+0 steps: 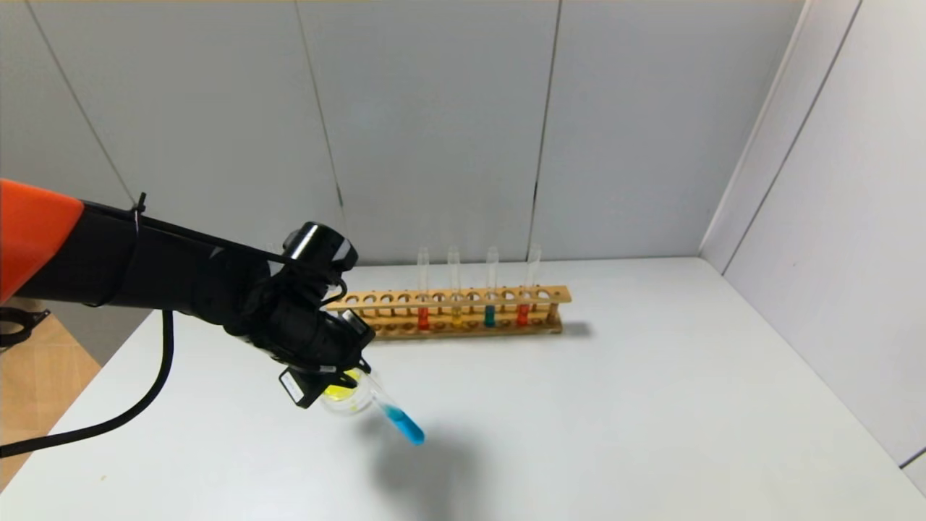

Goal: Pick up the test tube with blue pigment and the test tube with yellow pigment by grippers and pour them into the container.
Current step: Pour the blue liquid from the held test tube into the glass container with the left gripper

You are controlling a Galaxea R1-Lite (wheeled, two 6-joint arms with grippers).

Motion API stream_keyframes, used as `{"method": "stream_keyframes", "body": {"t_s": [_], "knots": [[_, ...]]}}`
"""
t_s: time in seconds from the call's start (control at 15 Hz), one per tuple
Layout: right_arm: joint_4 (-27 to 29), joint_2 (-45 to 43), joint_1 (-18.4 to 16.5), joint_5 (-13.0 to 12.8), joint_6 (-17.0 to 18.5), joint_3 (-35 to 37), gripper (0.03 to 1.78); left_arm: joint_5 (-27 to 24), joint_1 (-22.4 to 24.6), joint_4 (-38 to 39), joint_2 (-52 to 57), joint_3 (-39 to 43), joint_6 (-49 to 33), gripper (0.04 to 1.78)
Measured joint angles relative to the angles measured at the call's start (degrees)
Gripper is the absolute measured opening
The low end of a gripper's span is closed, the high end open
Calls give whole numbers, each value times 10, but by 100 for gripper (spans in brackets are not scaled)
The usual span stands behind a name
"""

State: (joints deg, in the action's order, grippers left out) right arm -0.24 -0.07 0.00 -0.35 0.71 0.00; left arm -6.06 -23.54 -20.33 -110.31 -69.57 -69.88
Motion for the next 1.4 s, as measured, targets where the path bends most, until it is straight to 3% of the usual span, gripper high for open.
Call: {"method": "stream_keyframes", "body": {"t_s": [0.27,1.4], "knots": [[0,0,0,0,0,0,175,-54,15,-46,-14,-31,-5,30],[0,0,0,0,0,0,175,-138,49,-129,-60,-108,-3,30]]}}
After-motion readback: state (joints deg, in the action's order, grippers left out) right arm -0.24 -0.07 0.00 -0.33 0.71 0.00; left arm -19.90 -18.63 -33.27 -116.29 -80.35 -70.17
